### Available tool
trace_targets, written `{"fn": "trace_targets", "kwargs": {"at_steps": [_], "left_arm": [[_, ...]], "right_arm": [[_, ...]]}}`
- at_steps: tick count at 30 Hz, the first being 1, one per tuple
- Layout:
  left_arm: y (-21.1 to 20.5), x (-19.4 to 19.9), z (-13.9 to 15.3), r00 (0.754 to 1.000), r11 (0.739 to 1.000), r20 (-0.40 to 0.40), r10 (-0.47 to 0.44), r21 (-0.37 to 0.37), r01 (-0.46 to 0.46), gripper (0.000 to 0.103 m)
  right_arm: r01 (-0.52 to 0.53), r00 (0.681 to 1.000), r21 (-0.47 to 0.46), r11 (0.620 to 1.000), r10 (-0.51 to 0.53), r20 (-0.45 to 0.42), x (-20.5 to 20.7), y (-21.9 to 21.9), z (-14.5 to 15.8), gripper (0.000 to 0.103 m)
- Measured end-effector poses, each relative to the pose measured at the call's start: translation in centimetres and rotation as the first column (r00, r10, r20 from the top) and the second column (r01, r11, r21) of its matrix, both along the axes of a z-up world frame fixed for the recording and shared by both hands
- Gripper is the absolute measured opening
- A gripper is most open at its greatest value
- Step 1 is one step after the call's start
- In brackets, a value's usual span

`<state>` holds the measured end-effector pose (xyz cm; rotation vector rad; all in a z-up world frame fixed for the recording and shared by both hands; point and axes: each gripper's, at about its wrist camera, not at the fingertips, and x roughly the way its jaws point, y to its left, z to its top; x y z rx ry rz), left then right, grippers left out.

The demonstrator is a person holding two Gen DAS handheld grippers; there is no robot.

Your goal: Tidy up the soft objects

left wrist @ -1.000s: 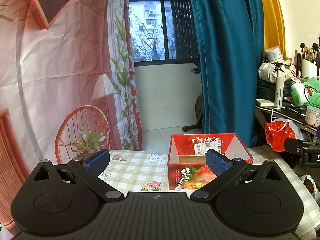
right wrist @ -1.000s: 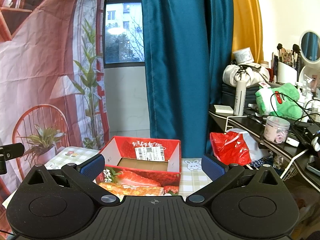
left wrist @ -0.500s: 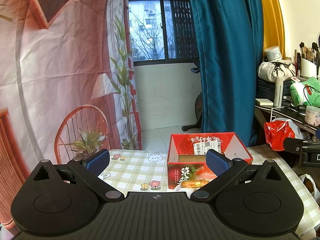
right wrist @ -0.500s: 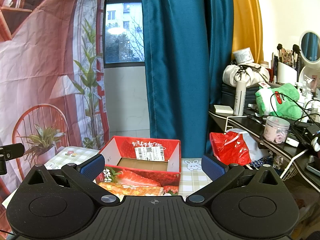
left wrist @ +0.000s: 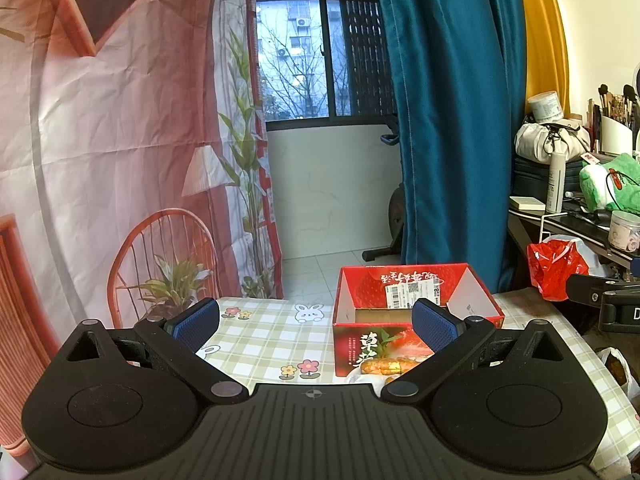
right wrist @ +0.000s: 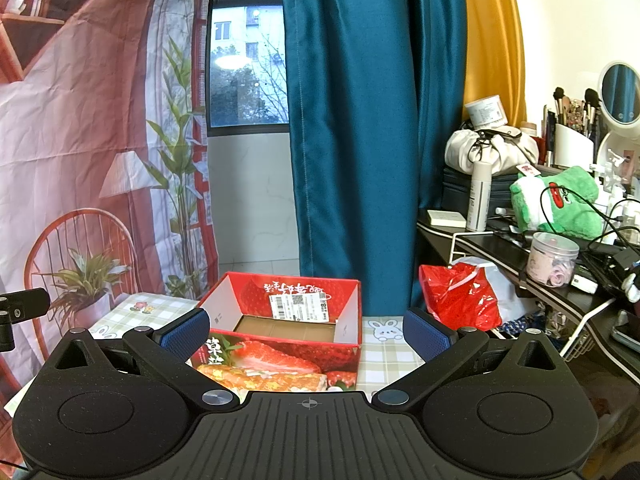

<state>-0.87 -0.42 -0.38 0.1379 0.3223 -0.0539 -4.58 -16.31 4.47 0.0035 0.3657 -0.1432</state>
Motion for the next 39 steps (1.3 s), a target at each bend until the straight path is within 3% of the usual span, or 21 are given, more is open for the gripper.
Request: {"fn": "trace_targets", "kwargs": {"at_steps": [21, 27, 34, 39], "left_arm": [[-0.2, -0.1, -0.2, 1.000, 1.000, -0.005, -0.004, 0.001, 0.004, 0.103], [-0.5, 0.2, -1.5, 1.000, 0.999, -0.006, -0.030, 0.014, 0.030, 0.103], [-1.2, 2.4, -4.7, 0.991, 0.996, -0.105, -0.079, 0.034, 0.083, 0.103], [-1.0, 4.7, -7.5, 0.967, 0.990, -0.213, -0.138, -0.017, 0.137, 0.103]], "right_arm": [[-0.003, 1.000, -0.004, 1.000, 0.003, 0.001, 0.0, 0.0, 0.0, 0.103], [-0.014, 1.000, 0.000, 1.000, 0.014, 0.011, -0.1, -0.1, -0.2, 0.103], [-0.094, 0.995, -0.006, 0.996, 0.095, 0.036, -0.1, -1.1, -2.9, 0.103], [-0.121, 0.993, 0.021, 0.992, 0.120, 0.015, 0.9, -2.3, -6.3, 0.102]]}}
